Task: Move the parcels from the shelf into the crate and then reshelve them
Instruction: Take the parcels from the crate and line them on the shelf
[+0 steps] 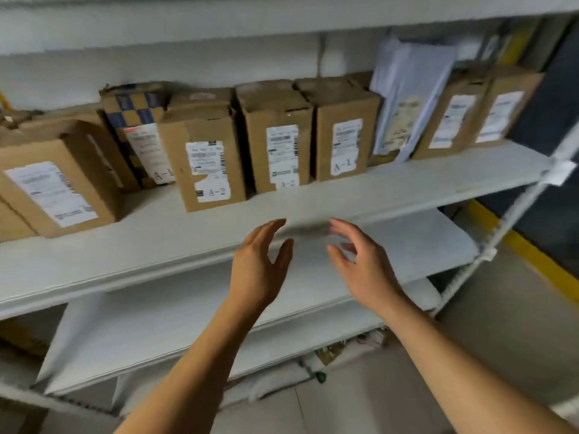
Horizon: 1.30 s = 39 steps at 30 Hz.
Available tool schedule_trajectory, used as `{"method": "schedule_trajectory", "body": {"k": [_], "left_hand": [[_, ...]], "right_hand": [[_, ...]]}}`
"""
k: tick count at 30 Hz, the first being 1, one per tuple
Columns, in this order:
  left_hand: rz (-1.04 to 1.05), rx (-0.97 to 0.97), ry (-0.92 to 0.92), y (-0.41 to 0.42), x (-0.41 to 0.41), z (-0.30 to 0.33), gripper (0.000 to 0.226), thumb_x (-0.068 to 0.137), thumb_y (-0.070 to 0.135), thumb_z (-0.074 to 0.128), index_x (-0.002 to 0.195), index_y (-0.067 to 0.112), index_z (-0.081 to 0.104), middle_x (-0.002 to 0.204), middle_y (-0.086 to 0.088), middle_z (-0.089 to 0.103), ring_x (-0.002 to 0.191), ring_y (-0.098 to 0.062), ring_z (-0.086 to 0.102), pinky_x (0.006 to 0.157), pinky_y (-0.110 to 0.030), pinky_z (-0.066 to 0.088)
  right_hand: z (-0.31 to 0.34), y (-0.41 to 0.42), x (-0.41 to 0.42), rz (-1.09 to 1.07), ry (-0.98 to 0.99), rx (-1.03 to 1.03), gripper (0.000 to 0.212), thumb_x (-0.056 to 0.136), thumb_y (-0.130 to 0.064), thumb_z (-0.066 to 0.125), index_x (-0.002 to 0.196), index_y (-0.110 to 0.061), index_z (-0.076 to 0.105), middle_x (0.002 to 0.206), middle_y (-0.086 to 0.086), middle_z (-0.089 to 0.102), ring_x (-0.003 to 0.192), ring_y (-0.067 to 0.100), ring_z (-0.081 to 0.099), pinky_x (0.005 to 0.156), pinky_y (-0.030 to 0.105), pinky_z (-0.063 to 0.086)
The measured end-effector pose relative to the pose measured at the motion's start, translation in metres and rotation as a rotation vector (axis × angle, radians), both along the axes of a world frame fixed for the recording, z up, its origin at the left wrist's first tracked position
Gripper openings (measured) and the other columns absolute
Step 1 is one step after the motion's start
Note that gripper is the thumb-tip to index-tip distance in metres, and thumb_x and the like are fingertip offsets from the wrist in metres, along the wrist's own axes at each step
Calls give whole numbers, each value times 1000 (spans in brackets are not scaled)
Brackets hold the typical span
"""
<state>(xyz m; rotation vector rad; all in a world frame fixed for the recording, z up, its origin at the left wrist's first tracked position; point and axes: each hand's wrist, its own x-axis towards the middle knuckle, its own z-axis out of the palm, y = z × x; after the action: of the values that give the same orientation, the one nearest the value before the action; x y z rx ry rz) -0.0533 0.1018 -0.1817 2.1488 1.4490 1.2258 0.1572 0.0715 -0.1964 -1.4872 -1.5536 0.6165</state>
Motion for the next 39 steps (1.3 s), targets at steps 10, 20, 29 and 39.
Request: {"method": "schedule_trajectory", "body": {"k": [10,20,29,39], "left_hand": [[-507,-315,263,-118,306,-87,49,99,37,69,145,20,62,143,-3,65,130,-23,61,113,-15,33],[-1093,-614,654,-241,509,-217,56,103,38,63,155,23,48,151,2,57,135,-19,55,101,-21,40],[-1131,-1007,910,-326,599,-412,73,104,46,60,165,34,21,158,2,50,103,-18,70,77,-33,62],[-970,-984,946,-381,647,-580,96,84,68,58,161,29,19,161,1,41,149,-30,37,125,-57,25]], "right_hand": [[-109,-217,254,-590,69,-314,48,104,-31,65,150,-22,56,146,-3,63,128,15,63,112,27,45],[-229,-400,350,-1115,351,-708,55,106,-38,60,156,-21,47,156,2,54,138,22,57,108,34,48],[-392,-470,415,-1316,502,-863,62,104,-39,62,159,-20,42,154,4,56,134,23,58,104,40,54],[-545,-502,458,-1317,822,-917,74,106,-30,59,169,-25,18,157,4,50,135,27,57,104,37,47]]}}
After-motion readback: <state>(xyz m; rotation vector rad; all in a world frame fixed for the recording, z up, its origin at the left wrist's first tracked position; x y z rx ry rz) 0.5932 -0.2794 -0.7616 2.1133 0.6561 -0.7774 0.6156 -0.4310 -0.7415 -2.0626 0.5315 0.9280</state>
